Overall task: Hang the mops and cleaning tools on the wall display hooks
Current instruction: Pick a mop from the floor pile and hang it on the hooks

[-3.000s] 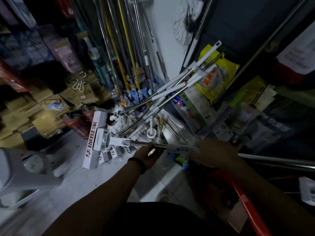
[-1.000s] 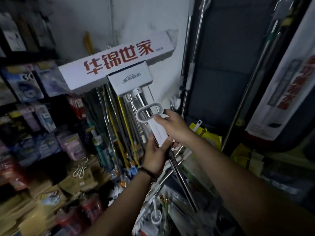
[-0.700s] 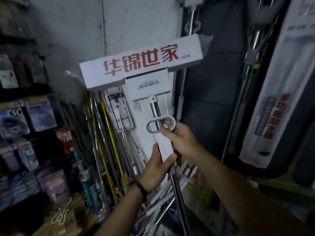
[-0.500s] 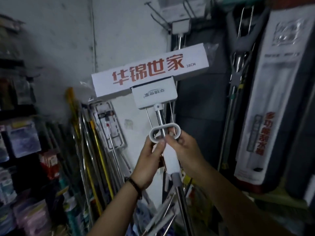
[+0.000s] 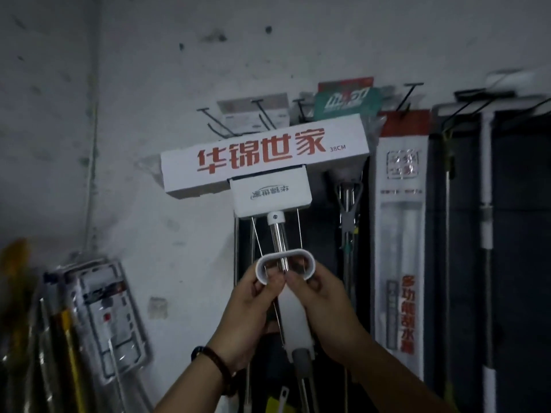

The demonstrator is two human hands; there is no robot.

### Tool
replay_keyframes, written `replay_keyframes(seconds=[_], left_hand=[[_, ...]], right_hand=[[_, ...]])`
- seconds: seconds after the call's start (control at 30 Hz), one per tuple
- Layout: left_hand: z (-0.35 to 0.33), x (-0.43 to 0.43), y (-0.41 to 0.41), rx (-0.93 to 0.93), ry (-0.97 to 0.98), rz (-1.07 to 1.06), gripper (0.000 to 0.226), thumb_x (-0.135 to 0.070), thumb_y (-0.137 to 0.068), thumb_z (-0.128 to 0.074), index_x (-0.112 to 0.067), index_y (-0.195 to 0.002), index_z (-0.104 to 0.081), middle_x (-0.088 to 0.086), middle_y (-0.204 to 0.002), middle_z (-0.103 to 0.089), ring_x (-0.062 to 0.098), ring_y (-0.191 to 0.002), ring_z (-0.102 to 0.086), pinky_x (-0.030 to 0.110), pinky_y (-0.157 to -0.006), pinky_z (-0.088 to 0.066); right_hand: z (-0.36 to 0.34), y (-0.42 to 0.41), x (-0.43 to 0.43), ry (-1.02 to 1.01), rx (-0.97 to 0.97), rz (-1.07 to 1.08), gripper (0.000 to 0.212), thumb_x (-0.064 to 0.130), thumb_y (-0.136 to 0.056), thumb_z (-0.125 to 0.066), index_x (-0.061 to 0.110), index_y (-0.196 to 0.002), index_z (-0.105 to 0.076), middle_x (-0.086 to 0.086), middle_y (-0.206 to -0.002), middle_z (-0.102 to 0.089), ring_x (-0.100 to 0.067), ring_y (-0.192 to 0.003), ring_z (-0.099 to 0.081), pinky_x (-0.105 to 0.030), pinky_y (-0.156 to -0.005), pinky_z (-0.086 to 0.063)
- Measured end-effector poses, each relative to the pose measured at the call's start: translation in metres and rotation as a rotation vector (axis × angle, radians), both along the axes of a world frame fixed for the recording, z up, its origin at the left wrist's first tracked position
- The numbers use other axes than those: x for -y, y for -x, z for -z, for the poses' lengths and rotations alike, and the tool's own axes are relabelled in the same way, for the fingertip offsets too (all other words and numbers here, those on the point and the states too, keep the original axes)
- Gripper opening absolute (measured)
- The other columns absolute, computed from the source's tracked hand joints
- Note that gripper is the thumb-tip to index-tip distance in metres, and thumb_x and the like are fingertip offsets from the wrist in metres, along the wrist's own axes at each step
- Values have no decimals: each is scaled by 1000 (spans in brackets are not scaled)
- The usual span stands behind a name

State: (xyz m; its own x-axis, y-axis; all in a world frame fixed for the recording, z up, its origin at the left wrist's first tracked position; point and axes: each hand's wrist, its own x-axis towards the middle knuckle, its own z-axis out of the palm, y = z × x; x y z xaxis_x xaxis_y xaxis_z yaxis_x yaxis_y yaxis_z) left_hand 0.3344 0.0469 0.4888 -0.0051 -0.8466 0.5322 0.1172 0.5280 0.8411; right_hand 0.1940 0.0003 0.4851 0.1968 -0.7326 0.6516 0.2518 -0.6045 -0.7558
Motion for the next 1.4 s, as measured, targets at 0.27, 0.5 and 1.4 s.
replay_keyframes(seconds=[0.27, 0.5, 1.4], left_hand=[[-92, 51, 37, 39, 153, 44, 29, -27, -105, -56, -22, -132, -63, 11, -126, -73, 34, -116, -71, 62, -95, -57], [-163, 122, 80, 102, 243, 12, 24, -27, -104, -60, -24, -127, -66, 8, -124, -74, 32, -119, -69, 55, -92, -57], [-210, 255, 135, 211, 65, 86, 26, -41, -103, -59, -25, -123, -63, 14, -119, -74, 25, -93, -71, 63, -84, -59]], right_hand=[[-88, 39, 38, 108, 66, 54, 21, 18, -103, -63, 19, -122, -72, -7, -113, -79, -25, -107, -76, -46, -95, -60], [-161, 81, 98, 145, 115, 83, 22, 23, -103, -65, 18, -123, -71, -9, -112, -79, -30, -108, -75, -61, -99, -57], [-201, 127, 224, 18, 96, 216, 22, 27, -108, -56, 13, -113, -73, -13, -102, -81, -34, -102, -77, -53, -92, -62]])
